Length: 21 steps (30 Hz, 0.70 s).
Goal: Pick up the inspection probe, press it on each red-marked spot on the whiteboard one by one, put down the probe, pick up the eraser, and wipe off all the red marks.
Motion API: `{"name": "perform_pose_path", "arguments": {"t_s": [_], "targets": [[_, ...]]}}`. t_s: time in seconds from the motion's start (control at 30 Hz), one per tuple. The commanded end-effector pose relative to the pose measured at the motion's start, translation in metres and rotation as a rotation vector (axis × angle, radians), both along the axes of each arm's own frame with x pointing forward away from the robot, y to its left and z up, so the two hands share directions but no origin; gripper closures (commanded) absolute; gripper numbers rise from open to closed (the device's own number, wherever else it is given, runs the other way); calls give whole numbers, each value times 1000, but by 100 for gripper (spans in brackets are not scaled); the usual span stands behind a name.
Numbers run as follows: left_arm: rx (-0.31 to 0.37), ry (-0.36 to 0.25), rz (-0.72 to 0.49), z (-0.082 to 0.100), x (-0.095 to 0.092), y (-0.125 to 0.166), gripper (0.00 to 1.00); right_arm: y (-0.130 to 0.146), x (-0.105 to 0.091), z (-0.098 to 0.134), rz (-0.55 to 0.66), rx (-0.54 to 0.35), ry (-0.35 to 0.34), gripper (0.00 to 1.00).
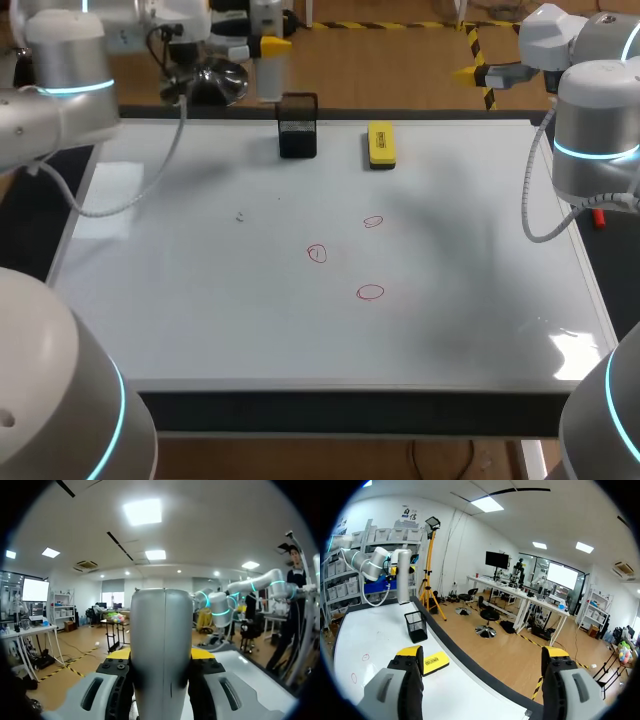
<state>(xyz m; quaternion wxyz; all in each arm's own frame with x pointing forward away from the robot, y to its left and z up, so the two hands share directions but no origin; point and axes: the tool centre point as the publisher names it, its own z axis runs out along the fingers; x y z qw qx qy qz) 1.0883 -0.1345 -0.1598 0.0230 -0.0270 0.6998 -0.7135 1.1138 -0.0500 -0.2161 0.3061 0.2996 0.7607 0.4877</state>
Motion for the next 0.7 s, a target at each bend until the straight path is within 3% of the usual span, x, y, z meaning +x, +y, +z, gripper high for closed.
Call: {"name": "perform_pose_path", "arguments": {"t_s": [0.03,0.4,0.7], "targets": [[5,16,136,1,-18,8,100,0,0,0,0,0,0,0],[-27,47,164,-16,-49,23,100,0,0,0,0,0,0,0],[-33,34,185,-27,-68,36,100,0,0,0,0,0,0,0]]}}
